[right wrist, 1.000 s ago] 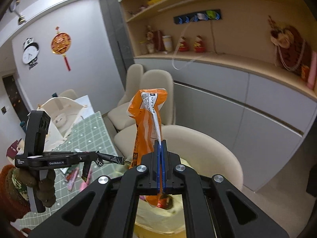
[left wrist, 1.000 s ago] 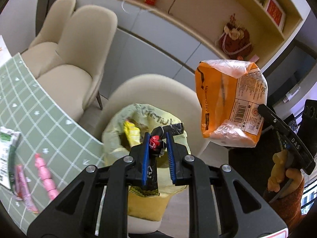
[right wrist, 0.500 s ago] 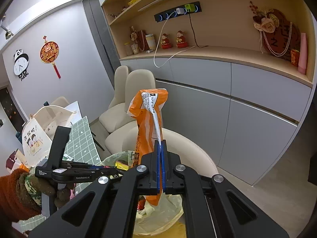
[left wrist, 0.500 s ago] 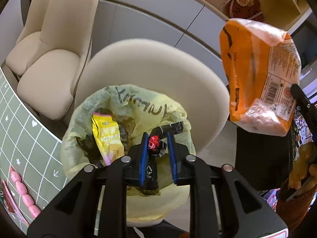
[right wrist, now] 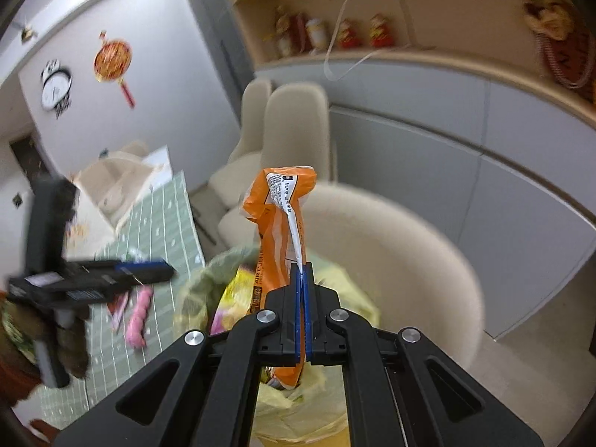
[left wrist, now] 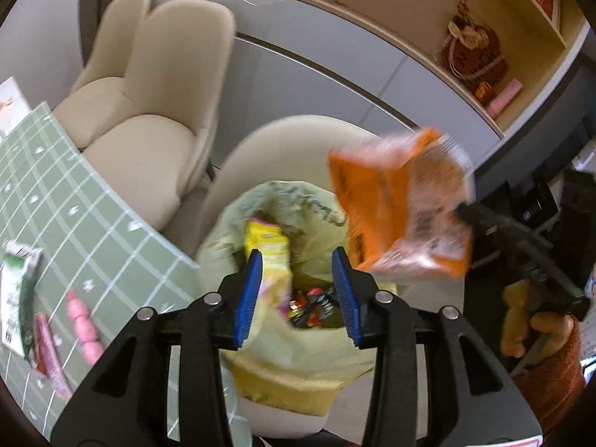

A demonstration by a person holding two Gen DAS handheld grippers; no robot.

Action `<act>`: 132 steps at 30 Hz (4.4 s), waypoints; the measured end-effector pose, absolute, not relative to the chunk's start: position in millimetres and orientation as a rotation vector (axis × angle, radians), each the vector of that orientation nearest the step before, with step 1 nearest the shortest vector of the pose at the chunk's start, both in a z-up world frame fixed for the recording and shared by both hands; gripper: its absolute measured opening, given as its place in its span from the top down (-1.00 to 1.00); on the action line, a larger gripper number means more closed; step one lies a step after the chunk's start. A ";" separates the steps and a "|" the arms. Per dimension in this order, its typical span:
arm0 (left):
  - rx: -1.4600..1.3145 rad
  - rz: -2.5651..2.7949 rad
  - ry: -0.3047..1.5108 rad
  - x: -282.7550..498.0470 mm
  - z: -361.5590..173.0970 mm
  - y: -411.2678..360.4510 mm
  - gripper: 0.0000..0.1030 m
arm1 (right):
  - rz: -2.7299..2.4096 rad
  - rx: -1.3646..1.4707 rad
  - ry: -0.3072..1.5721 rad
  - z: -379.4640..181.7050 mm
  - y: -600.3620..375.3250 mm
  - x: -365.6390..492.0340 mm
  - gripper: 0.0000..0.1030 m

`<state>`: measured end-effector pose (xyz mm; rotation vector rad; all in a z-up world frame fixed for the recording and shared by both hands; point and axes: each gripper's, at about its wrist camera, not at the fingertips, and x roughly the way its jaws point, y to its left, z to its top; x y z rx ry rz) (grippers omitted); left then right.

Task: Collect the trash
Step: 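Carry the black wrapper and orange bread bag to the bin and release both, then move both tools back over the remaining items on the table, then grasp the pink candy wrapper beside the pink caterpillar toy with the right tool, then close the left tool around the green milk carton while the right holds the pink wrapper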

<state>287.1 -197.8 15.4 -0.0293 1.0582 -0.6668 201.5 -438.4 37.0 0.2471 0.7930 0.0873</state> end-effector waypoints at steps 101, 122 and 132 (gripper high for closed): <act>-0.039 -0.280 1.102 331.6 -101.7 97.7 0.16 | 0.145 0.138 1.044 -64.4 -107.0 248.1 0.29; -0.110 -0.350 1.170 295.6 -100.9 136.2 0.15 | 0.147 0.499 1.169 -109.6 -132.9 274.2 0.30; -0.185 -0.407 1.122 301.0 -89.0 134.7 0.14 | 0.159 0.340 1.121 -91.3 -130.8 265.7 0.80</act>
